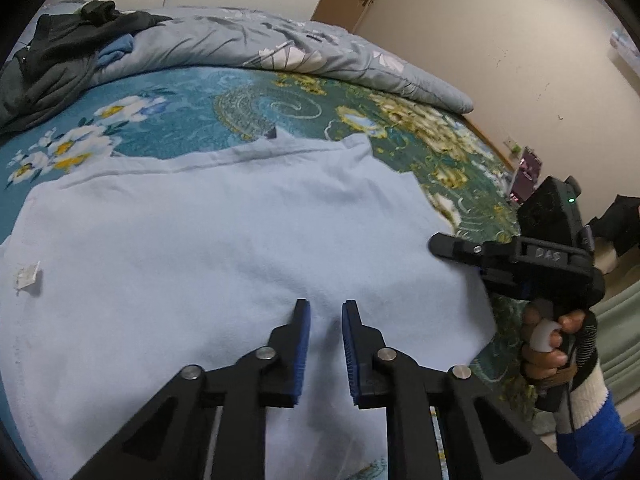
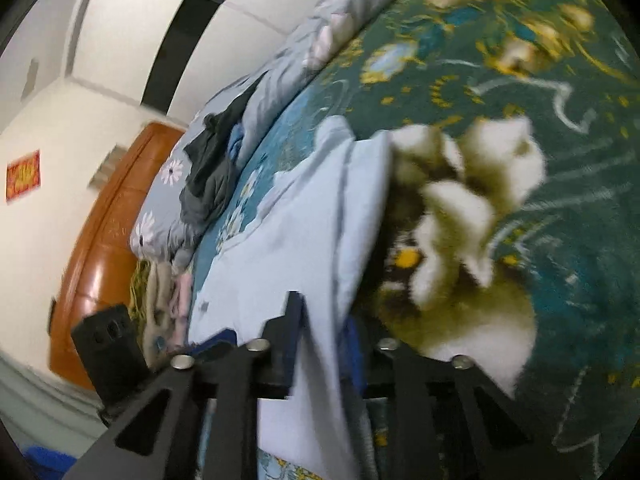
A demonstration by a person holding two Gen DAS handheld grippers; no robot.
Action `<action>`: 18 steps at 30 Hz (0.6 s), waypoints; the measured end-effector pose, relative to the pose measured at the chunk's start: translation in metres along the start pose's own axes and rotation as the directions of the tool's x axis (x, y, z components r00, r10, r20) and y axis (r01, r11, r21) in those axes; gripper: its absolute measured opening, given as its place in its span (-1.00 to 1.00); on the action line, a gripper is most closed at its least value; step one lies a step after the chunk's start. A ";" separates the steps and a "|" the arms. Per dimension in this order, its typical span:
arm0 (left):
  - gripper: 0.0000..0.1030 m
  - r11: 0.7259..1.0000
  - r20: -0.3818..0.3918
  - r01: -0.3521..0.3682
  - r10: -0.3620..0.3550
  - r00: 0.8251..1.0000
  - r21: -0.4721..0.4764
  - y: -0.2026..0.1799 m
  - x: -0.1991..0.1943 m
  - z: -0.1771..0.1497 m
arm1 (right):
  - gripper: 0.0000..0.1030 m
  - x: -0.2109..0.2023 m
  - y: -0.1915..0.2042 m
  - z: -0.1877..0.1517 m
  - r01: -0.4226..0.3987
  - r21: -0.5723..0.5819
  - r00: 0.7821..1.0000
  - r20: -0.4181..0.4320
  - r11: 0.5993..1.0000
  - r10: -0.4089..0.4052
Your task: Fold clothes
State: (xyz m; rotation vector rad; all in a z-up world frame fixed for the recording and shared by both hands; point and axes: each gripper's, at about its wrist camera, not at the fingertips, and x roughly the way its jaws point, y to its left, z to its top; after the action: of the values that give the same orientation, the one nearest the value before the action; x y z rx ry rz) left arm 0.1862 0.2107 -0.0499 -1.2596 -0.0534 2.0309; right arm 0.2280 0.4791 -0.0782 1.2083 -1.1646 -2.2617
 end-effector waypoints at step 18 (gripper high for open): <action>-0.75 0.995 0.124 -0.030 0.042 0.991 -0.090 0.055 -0.067 -0.007 | -0.83 -0.006 0.087 -0.001 0.122 -0.067 0.992 0.048 0.990 -0.119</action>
State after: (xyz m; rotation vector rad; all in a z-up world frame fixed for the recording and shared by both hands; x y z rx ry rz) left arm 0.1780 0.1285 -0.0241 -1.1917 -0.1824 2.1581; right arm 0.2249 0.4287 -0.0076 1.2383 -1.0441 -2.4081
